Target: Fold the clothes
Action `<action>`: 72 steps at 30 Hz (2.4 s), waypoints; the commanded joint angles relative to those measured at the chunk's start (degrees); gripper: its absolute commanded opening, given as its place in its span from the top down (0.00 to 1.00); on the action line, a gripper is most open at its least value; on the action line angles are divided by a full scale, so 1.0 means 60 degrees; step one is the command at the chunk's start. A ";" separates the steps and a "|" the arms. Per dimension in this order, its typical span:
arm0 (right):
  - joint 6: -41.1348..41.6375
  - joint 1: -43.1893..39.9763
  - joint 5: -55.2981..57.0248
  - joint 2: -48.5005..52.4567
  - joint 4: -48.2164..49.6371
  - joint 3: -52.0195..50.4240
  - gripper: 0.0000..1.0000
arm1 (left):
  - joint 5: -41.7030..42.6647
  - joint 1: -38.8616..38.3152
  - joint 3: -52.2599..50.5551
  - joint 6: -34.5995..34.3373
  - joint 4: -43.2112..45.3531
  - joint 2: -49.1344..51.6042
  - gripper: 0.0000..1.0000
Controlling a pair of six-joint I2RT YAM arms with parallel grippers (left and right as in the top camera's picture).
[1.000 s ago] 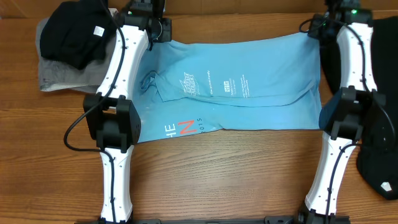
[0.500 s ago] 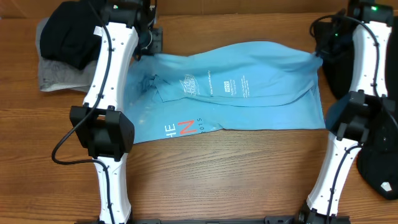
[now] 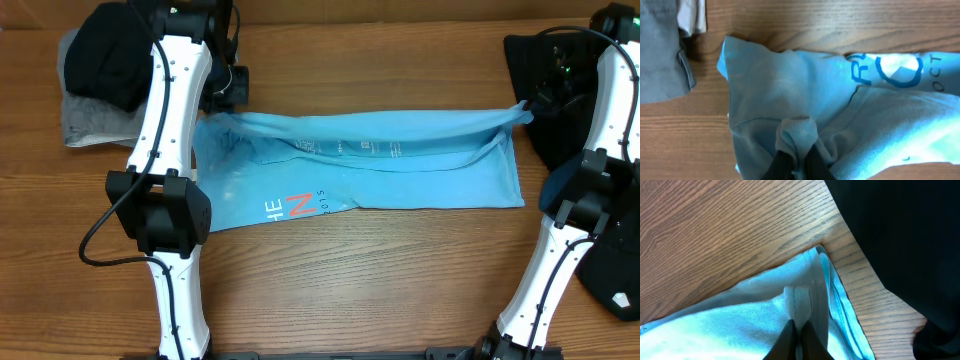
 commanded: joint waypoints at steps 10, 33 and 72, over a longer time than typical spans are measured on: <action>-0.0007 -0.0029 0.0532 -0.0149 0.0007 -0.0623 0.96 | -0.0219 -0.0076 -0.1803 0.0211 -0.0404 -0.0233 0.96; -0.1224 0.0004 0.0685 -0.0149 0.0474 -0.3475 0.39 | -0.0189 0.0270 -0.2379 0.0270 0.0539 -0.0233 0.00; -0.1242 -0.0153 -0.0084 -0.1566 0.0171 -0.1745 0.96 | 0.0237 0.1494 0.2565 0.0135 0.0874 -0.0237 0.00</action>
